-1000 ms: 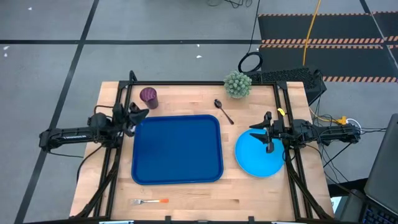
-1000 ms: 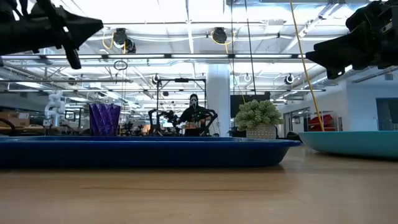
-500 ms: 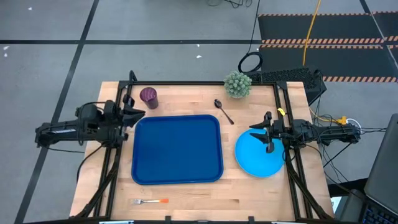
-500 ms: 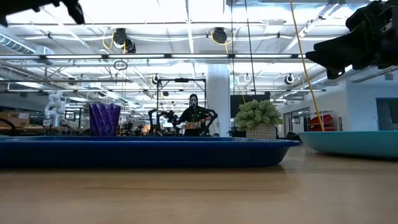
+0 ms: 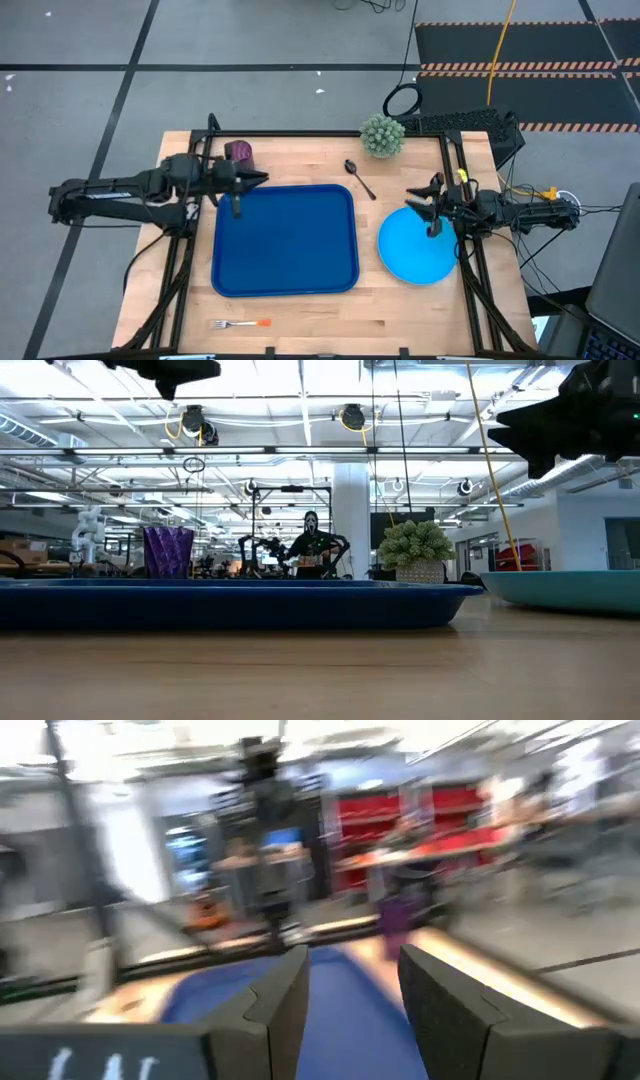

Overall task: Pick and place plate/cup/fork/spoon on tray
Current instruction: Put the purple glass on the top left of the dark blue tray

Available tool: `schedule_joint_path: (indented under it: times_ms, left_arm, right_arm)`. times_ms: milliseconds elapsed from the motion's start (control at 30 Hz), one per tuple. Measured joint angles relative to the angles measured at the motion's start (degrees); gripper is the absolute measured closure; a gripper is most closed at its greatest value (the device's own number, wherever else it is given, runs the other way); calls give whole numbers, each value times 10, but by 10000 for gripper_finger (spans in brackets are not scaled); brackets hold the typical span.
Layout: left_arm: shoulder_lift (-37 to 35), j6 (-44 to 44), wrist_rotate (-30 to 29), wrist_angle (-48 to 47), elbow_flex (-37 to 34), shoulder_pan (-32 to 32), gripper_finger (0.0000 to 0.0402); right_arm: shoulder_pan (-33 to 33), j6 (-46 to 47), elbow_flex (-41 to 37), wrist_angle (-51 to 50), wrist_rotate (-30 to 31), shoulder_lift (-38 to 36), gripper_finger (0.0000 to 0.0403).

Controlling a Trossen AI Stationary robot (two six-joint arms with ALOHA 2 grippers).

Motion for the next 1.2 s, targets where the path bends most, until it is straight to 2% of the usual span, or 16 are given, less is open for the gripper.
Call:
schedule_joint_path:
  times_ms: [167,233,300,467,600,900,1100,1200]
  left_arm:
    - [17,-19,-50,-10,15,8,364]
    - [17,-27,-62,-28,28,9,364]
    - [17,-29,-68,-56,41,9,364]
    - [33,-27,-118,-88,50,13,364]
    - [69,-21,-124,-107,50,36,364]
    - [103,-28,-120,-94,49,60,364]
    - [95,-50,-69,-78,49,42,364]
    - [95,-64,-64,-85,49,24,364]
  right_arm:
    - [0,-68,0,87,153,0,252]
    - [0,-91,0,127,192,0,252]
    - [0,-98,0,160,207,0,252]
    - [0,-100,0,185,208,0,252]
    - [0,-109,0,169,209,0,252]
    - [0,-61,0,120,208,0,252]
    - [0,-52,0,121,208,0,252]
    - [0,-36,0,136,208,0,252]
